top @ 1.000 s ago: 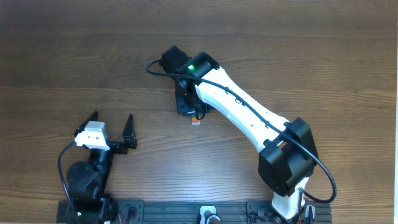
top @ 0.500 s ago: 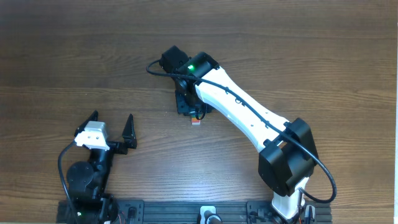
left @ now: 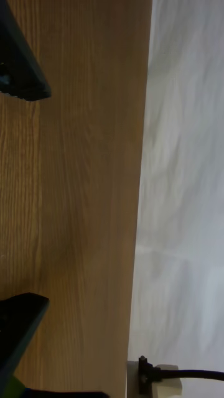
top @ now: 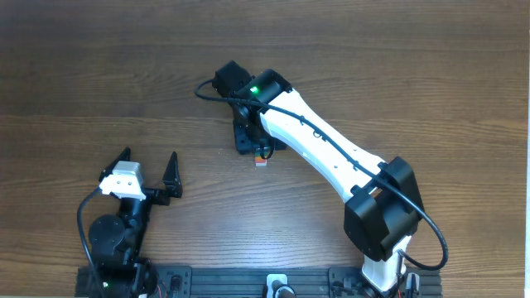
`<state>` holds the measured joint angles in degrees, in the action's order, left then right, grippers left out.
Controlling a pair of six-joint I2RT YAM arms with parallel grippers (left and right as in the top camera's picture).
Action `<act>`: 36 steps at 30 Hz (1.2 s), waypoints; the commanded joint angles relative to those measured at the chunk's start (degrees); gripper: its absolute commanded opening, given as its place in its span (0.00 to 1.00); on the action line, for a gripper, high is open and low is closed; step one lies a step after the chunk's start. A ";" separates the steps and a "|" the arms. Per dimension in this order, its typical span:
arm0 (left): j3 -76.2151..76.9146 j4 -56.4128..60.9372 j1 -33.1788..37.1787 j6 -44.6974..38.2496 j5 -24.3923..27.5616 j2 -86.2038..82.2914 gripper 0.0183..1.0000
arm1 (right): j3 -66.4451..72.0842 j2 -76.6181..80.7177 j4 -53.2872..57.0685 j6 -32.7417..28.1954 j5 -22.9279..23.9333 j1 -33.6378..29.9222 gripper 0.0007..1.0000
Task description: Stack Cubes
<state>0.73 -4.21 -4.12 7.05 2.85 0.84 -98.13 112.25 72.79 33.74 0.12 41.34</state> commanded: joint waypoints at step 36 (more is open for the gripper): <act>-0.39 0.09 -0.26 -0.83 0.57 -0.46 1.00 | 44.37 -63.80 -33.62 -27.63 9.11 -37.53 0.99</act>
<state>0.73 -4.19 -4.12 7.05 2.85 0.80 -59.92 56.27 41.34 7.44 8.80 3.25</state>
